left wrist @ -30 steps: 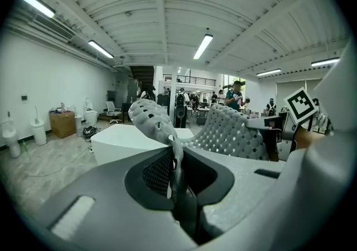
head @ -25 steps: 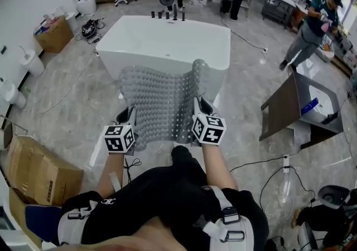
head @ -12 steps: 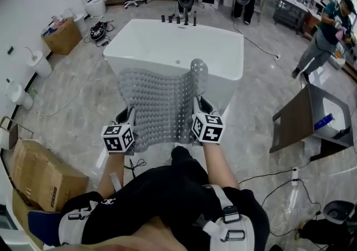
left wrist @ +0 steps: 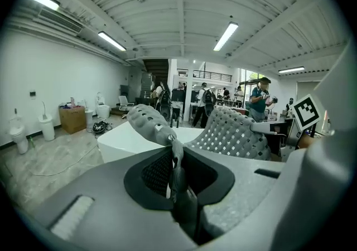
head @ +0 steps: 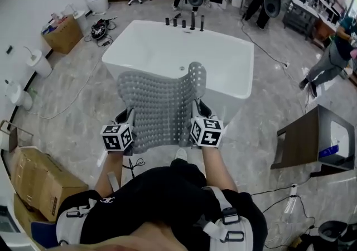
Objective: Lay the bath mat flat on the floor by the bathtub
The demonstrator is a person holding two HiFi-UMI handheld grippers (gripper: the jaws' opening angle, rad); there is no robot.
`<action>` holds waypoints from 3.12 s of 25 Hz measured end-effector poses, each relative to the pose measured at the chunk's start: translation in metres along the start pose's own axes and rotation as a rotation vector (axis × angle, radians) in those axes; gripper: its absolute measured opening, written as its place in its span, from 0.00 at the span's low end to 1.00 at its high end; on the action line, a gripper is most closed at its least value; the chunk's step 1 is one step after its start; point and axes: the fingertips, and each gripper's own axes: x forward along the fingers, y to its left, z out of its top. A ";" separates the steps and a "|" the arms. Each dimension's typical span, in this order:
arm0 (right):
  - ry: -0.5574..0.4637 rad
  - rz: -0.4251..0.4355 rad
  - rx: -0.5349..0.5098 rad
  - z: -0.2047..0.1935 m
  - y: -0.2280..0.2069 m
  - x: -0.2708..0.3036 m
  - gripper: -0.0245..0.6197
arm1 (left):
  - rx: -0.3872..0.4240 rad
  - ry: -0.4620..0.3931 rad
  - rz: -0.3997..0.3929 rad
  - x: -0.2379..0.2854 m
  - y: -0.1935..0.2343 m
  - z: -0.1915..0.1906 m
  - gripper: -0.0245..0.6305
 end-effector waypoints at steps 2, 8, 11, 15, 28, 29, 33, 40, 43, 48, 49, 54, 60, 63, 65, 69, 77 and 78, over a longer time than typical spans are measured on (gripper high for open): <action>-0.001 -0.001 0.006 0.011 -0.010 0.025 0.13 | 0.003 0.012 -0.002 0.028 0.008 0.014 0.11; 0.022 -0.015 0.044 0.029 -0.049 0.095 0.13 | 0.048 0.052 -0.021 0.104 0.017 0.045 0.11; 0.035 -0.010 0.060 0.034 -0.059 0.126 0.13 | 0.053 0.075 -0.023 0.135 0.025 0.053 0.11; 0.061 -0.034 0.064 0.039 -0.073 0.153 0.13 | 0.049 0.093 -0.033 0.165 0.032 0.062 0.11; 0.065 -0.173 0.124 0.034 -0.083 0.189 0.13 | 0.063 0.122 -0.189 0.237 0.063 0.070 0.11; 0.071 -0.188 0.122 0.032 -0.082 0.189 0.13 | 0.060 0.123 -0.201 0.240 0.066 0.070 0.11; 0.074 -0.256 0.090 0.026 -0.066 0.188 0.13 | 0.083 0.128 -0.273 0.256 0.083 0.075 0.11; 0.033 -0.368 0.168 0.015 -0.020 0.202 0.13 | 0.154 0.160 -0.393 0.271 0.126 0.085 0.11; 0.047 -0.411 0.205 -0.001 -0.009 0.195 0.13 | 0.191 0.178 -0.427 0.270 0.134 0.078 0.11; 0.084 -0.446 0.222 -0.019 -0.006 0.192 0.13 | 0.172 0.217 -0.434 0.279 0.151 0.065 0.11; 0.093 -0.453 0.223 -0.024 -0.007 0.191 0.13 | 0.168 0.227 -0.435 0.279 0.154 0.060 0.11; 0.147 -0.489 0.243 -0.049 -0.009 0.183 0.13 | 0.148 0.289 -0.437 0.277 0.166 0.034 0.11; 0.230 -0.501 0.278 -0.087 -0.030 0.181 0.13 | 0.149 0.364 -0.435 0.290 0.150 0.003 0.11; 0.311 -0.497 0.310 -0.125 -0.019 0.179 0.13 | 0.142 0.448 -0.426 0.282 0.158 -0.034 0.11; 0.352 -0.493 0.328 -0.147 -0.019 0.182 0.13 | 0.143 0.497 -0.417 0.281 0.161 -0.059 0.11; 0.403 -0.483 0.367 -0.187 -0.041 0.202 0.13 | 0.180 0.564 -0.391 0.301 0.165 -0.107 0.11; 0.564 -0.432 0.390 -0.330 -0.074 0.238 0.13 | 0.120 0.725 -0.315 0.349 0.183 -0.245 0.12; 0.583 -0.430 0.390 -0.354 -0.076 0.244 0.13 | 0.122 0.740 -0.306 0.357 0.188 -0.264 0.11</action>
